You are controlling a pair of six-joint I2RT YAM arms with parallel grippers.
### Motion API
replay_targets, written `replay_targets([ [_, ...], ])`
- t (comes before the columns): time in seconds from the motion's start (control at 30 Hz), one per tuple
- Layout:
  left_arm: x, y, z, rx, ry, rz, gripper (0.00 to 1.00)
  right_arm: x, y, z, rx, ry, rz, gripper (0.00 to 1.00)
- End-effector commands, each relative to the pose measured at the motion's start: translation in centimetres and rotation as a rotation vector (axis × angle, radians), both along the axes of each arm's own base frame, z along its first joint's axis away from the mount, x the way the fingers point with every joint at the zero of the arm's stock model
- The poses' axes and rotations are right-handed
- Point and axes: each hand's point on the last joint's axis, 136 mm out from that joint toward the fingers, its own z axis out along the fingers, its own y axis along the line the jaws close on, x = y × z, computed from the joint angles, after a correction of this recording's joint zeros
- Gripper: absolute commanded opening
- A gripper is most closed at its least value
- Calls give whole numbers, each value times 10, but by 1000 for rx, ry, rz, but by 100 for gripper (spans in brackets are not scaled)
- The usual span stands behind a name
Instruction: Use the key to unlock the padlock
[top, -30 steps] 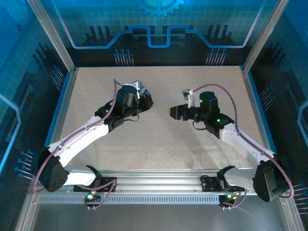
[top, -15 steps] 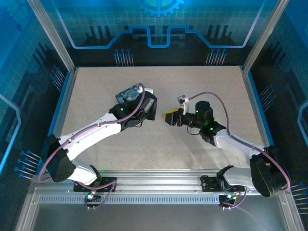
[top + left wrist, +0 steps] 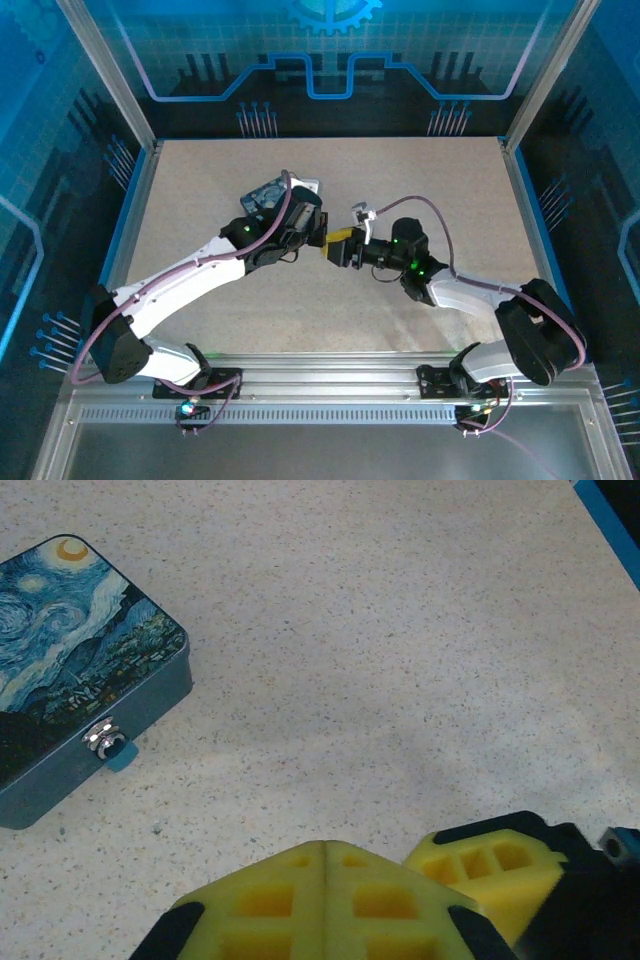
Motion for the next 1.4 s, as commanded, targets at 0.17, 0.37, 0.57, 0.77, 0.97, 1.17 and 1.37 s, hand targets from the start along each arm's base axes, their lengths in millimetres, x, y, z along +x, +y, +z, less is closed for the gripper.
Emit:
replay_targets([
  [0.17, -1, -4, 13, -57, -14, -5, 0, -1, 11, 28, 54, -70, 31, 48],
  [0.37, 0, -4, 12, -41, -12, -5, 0, -2, 14, 30, 55, -75, 45, 47],
  [0.57, 0, -4, 11, -35, -9, -4, 0, 2, 21, 33, 72, -82, 65, 49],
  [0.77, 0, -3, 10, -32, -6, -6, 0, -7, 18, 39, 120, -126, 91, 49],
  [0.97, 1, 0, 9, -41, 0, 3, 0, -17, 10, 45, 144, -175, 104, 44],
  [1.17, 3, 6, 9, -60, 7, 16, 0, -22, 0, 42, 137, -186, 98, 43],
  [1.37, 2, 10, 9, -61, 5, 23, 0, -10, -10, 24, 58, -137, 19, 44],
])
